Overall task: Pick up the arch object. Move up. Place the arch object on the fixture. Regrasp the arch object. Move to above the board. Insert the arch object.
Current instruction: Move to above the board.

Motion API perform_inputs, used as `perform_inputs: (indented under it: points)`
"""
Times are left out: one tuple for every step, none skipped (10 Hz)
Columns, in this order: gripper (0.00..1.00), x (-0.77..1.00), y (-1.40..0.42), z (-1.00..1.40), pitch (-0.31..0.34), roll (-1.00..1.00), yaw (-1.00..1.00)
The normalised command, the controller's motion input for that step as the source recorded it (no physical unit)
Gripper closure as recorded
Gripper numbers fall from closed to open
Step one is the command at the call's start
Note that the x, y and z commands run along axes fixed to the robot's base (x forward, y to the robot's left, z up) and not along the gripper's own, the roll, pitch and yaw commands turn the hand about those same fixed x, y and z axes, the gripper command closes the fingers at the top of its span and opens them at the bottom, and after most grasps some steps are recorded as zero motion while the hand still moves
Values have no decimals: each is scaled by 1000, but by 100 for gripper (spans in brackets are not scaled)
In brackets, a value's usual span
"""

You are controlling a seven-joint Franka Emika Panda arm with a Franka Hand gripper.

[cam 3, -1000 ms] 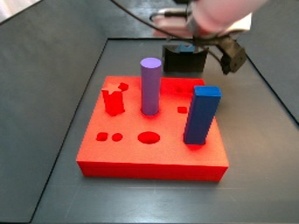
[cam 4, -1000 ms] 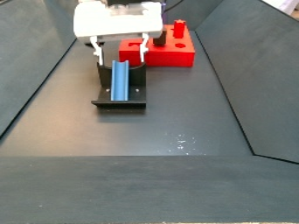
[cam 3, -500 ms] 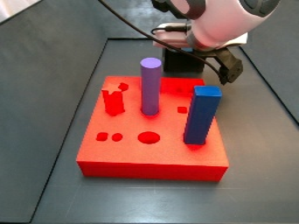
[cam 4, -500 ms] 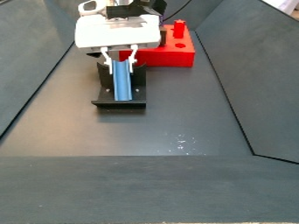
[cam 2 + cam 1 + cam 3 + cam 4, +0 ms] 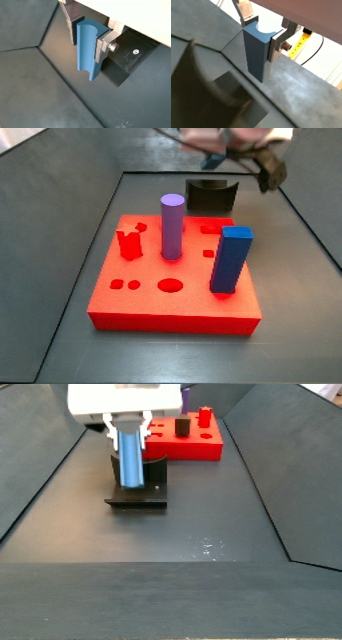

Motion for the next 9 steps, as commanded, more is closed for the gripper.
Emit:
perform_inputs:
  points:
    - [100,1,264,1000,-33,-106,-54]
    - [100,-5,255,1000,-22,-96,-54]
    - [100,-10,241,1000,-6,-90,-52]
    - [100,-14,234,1000,4,-87,-51]
    - [100,-20,216,1000,20,-79,-44]
    - [100,-24,209,1000,29,-75,-40]
    - [100,-30,185,1000,55,-72,-27]
    - [100,-32,170,1000,61,-68,-19]
    - [100,-36,146,1000,74,-59,-3]
